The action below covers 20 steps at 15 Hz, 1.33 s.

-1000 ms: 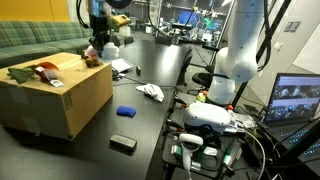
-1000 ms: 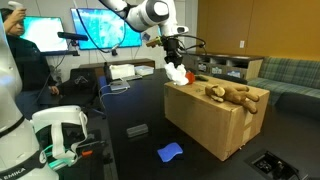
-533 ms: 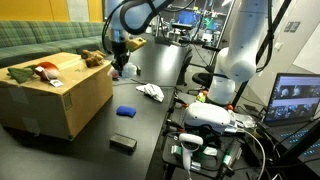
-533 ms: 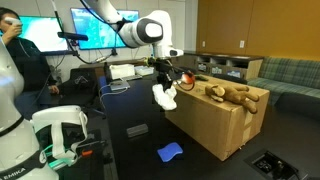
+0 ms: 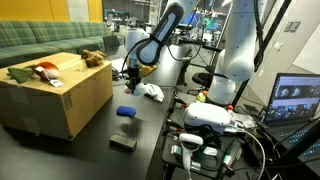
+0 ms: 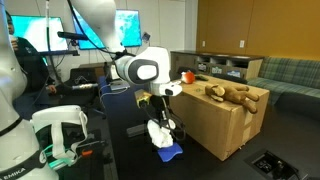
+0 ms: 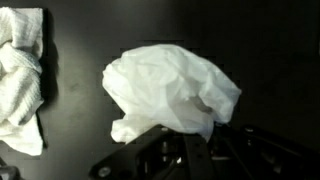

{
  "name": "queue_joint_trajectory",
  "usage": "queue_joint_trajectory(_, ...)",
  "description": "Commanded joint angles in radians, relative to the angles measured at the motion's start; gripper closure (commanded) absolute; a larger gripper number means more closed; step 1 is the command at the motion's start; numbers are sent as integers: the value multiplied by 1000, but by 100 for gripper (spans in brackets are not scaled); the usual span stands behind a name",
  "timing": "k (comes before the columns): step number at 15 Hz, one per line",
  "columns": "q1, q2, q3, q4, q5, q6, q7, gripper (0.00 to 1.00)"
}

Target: Pick up all the objects from the box and put them on the table, then pick up all the the objects on the table and put them on the box

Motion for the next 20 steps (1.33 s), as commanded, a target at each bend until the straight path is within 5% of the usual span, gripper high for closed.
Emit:
queue_joint_trajectory(1,-25,118,-43,-5,1,157,-24,98)
queue_joint_trajectory(10,46,377,-178,54,38,342,-5,97)
queue_joint_trajectory(12,58,401,-189,69,52,347,-9,67)
queue_joint_trajectory(20,199,371,-242,72,45,381,-3,9)
